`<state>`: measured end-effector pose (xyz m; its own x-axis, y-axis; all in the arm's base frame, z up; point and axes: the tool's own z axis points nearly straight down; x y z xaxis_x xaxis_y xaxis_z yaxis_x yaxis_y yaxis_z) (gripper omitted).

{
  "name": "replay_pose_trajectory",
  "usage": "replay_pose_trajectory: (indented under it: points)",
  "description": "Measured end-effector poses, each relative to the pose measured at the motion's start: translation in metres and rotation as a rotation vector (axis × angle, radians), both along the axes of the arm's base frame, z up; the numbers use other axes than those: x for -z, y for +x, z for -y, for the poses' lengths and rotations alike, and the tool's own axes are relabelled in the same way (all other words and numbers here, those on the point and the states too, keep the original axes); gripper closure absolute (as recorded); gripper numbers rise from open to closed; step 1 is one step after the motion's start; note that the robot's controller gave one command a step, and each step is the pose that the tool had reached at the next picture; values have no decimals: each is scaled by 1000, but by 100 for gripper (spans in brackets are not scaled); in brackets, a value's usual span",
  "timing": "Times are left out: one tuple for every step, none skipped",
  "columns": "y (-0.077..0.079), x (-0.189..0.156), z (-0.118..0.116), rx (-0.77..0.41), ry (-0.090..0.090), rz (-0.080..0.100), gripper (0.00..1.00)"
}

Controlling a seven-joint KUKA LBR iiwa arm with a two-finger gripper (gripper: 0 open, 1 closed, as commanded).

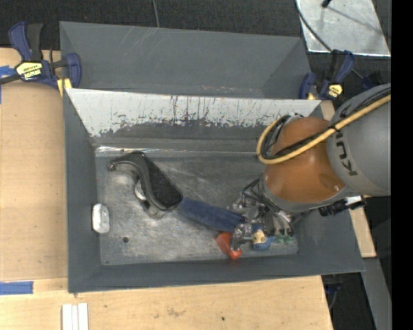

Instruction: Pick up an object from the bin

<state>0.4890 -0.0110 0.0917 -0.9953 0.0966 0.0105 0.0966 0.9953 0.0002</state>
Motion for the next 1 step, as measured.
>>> replay_pose_trajectory:
  points:
    - [43,-146,49,-391,-3,21,100]
